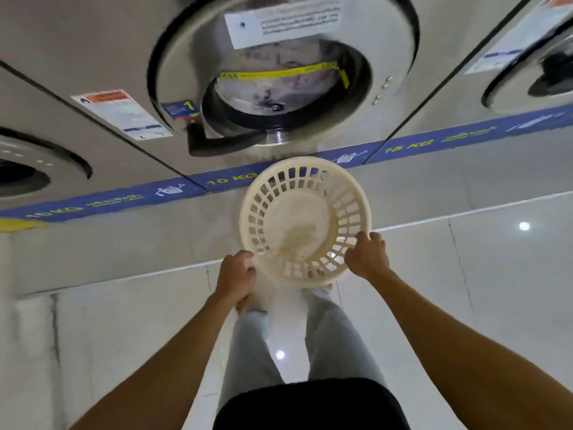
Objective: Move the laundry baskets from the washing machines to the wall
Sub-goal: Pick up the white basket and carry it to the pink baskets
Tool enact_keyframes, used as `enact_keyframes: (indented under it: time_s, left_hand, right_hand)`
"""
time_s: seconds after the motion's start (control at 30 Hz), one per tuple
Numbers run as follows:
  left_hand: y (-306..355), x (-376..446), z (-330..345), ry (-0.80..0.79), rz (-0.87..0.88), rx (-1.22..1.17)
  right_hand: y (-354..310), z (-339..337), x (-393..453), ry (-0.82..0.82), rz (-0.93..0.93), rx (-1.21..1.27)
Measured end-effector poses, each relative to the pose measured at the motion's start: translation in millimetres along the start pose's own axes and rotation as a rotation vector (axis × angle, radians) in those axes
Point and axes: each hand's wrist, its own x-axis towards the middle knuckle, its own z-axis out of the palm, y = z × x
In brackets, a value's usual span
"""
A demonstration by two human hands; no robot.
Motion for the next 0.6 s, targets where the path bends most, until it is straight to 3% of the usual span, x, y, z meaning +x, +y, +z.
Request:
enact_keyframes:
  time_s: [0.23,0.37,0.47,0.6]
  left_hand:
    - [-2.2,77.5,72.9,0.192,-0.138,-0.028]
    - [-13.4,116.1,99.6,0.195,-0.222,-0.085]
    - [-17.7,127.7,109.0,0.193,-0.195,-0.160]
    - [-19.0,115.3,99.2,0.244,-0.113,-0.047]
  right_hand:
    - [33.3,22.6,104.1,0.021,-0.013,-0.060]
    - [48.2,37.8,150.1,-0.009,-0.088,-0.002]
    - [52.7,39.3,165.9,0.002,-0.157,0.060]
    - [47.1,22.0,158.1,0.098,-0.114,-0.005]
